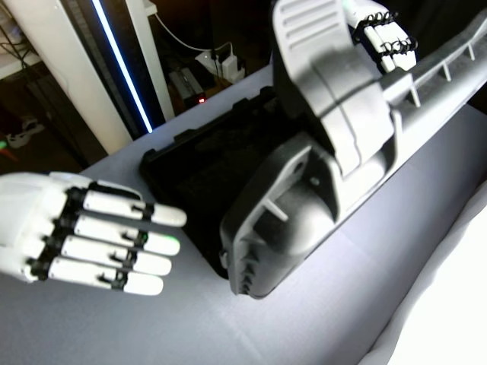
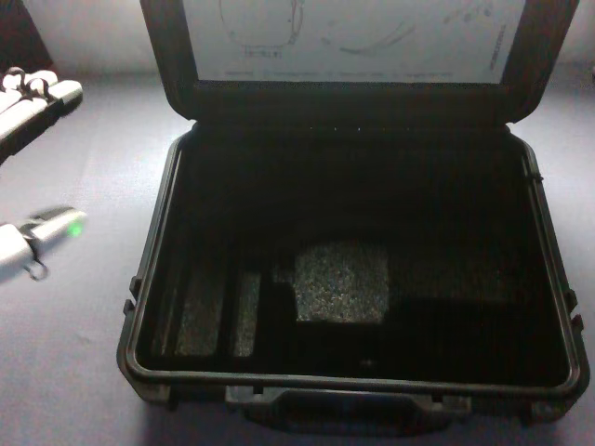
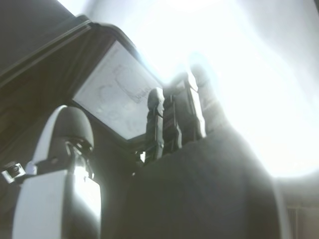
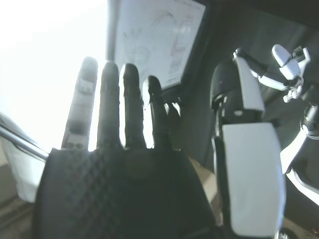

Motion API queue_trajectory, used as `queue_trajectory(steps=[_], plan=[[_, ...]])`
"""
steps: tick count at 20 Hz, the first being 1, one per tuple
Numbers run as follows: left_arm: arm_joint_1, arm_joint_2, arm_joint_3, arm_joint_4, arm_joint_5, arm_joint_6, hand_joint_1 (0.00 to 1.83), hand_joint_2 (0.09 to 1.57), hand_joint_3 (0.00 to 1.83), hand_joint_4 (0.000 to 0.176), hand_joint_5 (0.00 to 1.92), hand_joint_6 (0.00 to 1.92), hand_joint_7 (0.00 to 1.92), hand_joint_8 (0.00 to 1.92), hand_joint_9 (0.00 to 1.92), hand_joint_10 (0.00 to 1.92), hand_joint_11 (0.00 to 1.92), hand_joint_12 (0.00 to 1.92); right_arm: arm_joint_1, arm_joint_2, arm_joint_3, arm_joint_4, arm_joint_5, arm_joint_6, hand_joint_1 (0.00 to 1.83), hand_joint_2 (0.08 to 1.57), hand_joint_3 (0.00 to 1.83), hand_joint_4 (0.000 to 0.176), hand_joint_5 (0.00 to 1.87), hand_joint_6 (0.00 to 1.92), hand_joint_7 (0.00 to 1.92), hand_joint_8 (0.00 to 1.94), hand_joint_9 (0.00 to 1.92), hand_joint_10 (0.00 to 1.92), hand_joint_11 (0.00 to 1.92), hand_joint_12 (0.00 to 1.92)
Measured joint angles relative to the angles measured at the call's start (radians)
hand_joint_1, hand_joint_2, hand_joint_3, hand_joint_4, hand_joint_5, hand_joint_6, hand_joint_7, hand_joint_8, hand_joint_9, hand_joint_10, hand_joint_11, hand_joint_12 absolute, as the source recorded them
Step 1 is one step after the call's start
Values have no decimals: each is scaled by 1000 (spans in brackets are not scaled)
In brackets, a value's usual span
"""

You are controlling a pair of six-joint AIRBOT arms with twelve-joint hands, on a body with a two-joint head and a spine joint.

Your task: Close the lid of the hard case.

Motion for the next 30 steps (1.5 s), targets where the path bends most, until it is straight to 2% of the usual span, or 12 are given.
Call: queue_trajectory(steps=[5, 8, 10, 11, 12, 13, 15, 24, 26, 27, 28, 30], plan=[[-8, 0, 4, -1, 11, -2, 0, 1196, 14, 0, 0, 0, 0, 0, 0, 0, 0, 0, 2, -6, 3, -5, -26, 0, 66, 1320, 3, 26, 65, 0, 58, 0, 33, 0, 23, 83], [-20, 0, 19, -1, 32, -2, 0, 1189, 8, 0, 0, 0, 0, 0, 0, 0, 0, 0, 9, -9, 8, -6, -34, 0, 10, 1323, 4, 5, 50, 0, 37, 2, 20, 0, 13, 76], [-44, -6, 47, 2, 61, -2, 0, 1192, 8, 0, 0, 0, 0, 0, 0, 0, 0, 0, 27, -11, 25, -13, -54, 1, 0, 1316, 0, 23, 61, 5, 23, 0, 2, 0, 0, 68], [-65, -17, 63, -6, 82, -2, 0, 1195, 9, 0, 0, 0, 0, 0, 0, 0, 0, 0, 45, -15, 40, -13, -74, 0, 0, 1297, 0, 18, 54, 2, 20, 0, 0, 0, 0, 31], [-91, -26, 83, -6, 110, -2, 0, 1203, 12, 0, 0, 0, 0, 0, 0, 0, 0, 0, 69, -21, 61, -7, -98, 0, 0, 1302, 0, 9, 48, 0, 23, 1, 0, 0, 0, 23], [-113, -28, 96, -1, 139, -2, 0, 1209, 14, 0, 0, 0, 0, 0, 0, 0, 0, 0, 92, -27, 79, -3, -123, 1, 0, 1291, 0, 18, 33, 0, 20, 0, 0, 0, 2, 21], [-181, -47, 147, 10, 214, -2, 0, 1206, 10, 0, 0, 0, 0, 0, 0, 0, 0, 0, 143, -46, 127, 1, -207, 0, 0, 1287, 0, 0, 32, 1, 11, 0, 0, 0, 0, 0], [-490, -191, 346, 166, 569, -2, 0, 1177, 0, 0, 0, 0, 0, 0, 0, 0, 0, 0, 304, -120, 270, -14, -404, 0, 0, 1297, 1, 0, 29, 4, 1, 0, 0, 0, 0, 0], [-547, -209, 379, 198, 636, -2, 0, 1169, 0, 9, 0, 0, 0, 0, 0, 0, 0, 0, 343, -144, 297, -31, -456, -1, 0, 1279, 0, 20, 12, 0, 0, 0, 0, 0, 0, 0], [-566, -215, 391, 210, 656, -2, 0, 1174, 0, 13, 0, 0, 0, 0, 0, 0, 0, 0, 359, -153, 306, -41, -471, -2, 0, 1279, 0, 8, 6, 0, 0, 0, 0, 0, 0, 0], [-592, -219, 402, 225, 683, -2, 0, 1184, 1, 0, 0, 0, 0, 0, 0, 0, 0, 0, 377, -160, 315, -52, -485, -2, 0, 1277, 0, 0, 14, 3, 5, 2, 0, 0, 0, 0], [-625, -237, 420, 236, 708, 1, 0, 1160, 0, 6, 0, 0, 0, 0, 0, 0, 0, 0, 412, -169, 323, -89, -497, -2, 0, 1277, 0, 0, 1, 0, 0, 0, 0, 0, 0, 0]])
